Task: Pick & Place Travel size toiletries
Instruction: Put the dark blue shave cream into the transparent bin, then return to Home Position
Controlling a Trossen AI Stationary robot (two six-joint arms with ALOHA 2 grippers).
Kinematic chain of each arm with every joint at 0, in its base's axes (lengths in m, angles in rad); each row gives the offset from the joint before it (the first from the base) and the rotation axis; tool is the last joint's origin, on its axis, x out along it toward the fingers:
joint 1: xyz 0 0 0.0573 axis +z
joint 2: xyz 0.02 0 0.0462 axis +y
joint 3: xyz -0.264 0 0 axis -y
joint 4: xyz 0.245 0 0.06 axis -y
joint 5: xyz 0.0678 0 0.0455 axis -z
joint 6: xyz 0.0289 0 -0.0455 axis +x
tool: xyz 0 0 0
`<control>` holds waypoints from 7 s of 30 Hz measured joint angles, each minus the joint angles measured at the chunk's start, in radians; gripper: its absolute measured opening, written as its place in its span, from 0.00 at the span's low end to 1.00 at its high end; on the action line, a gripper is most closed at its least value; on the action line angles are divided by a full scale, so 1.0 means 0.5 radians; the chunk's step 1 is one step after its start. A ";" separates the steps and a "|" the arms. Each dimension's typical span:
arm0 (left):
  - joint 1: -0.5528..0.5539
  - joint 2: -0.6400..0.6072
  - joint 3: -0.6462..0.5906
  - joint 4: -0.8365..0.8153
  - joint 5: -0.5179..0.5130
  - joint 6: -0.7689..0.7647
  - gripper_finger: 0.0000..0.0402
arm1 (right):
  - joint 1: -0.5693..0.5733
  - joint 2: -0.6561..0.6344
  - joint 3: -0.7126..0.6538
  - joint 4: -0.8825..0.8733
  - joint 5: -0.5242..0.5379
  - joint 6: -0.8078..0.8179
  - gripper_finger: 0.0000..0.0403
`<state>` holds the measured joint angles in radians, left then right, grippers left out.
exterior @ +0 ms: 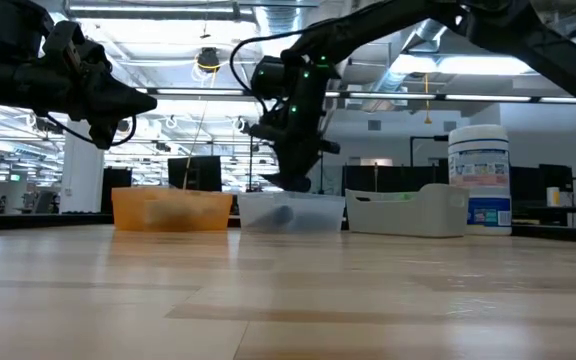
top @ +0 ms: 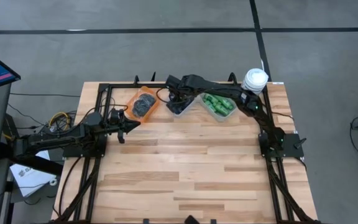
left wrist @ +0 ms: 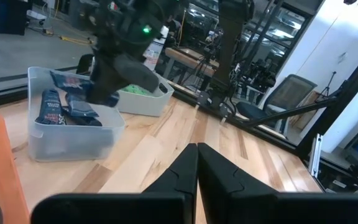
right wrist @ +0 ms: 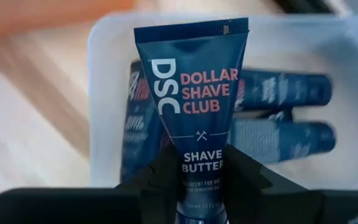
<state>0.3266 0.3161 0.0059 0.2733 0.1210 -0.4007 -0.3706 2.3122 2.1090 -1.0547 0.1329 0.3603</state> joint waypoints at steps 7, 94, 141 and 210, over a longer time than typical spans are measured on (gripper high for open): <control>0.000 0.000 0.000 0.012 0.000 0.000 0.01 | -0.047 0.000 0.001 0.062 -0.001 0.062 0.30; 0.000 0.000 0.000 0.090 -0.001 0.000 0.01 | 1.026 -4.348 -4.201 2.635 0.470 -0.131 0.00; -0.001 0.000 0.000 0.137 0.000 0.000 0.01 | 1.002 -4.417 -4.200 2.222 0.430 -0.002 0.00; -0.001 0.000 0.000 0.190 0.000 0.000 0.01 | 1.001 -4.416 -4.201 2.221 0.431 -0.003 0.00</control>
<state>0.3264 0.3161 0.0059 0.3683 0.1211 -0.4007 0.1299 0.1043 0.0086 0.0559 0.3485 0.3588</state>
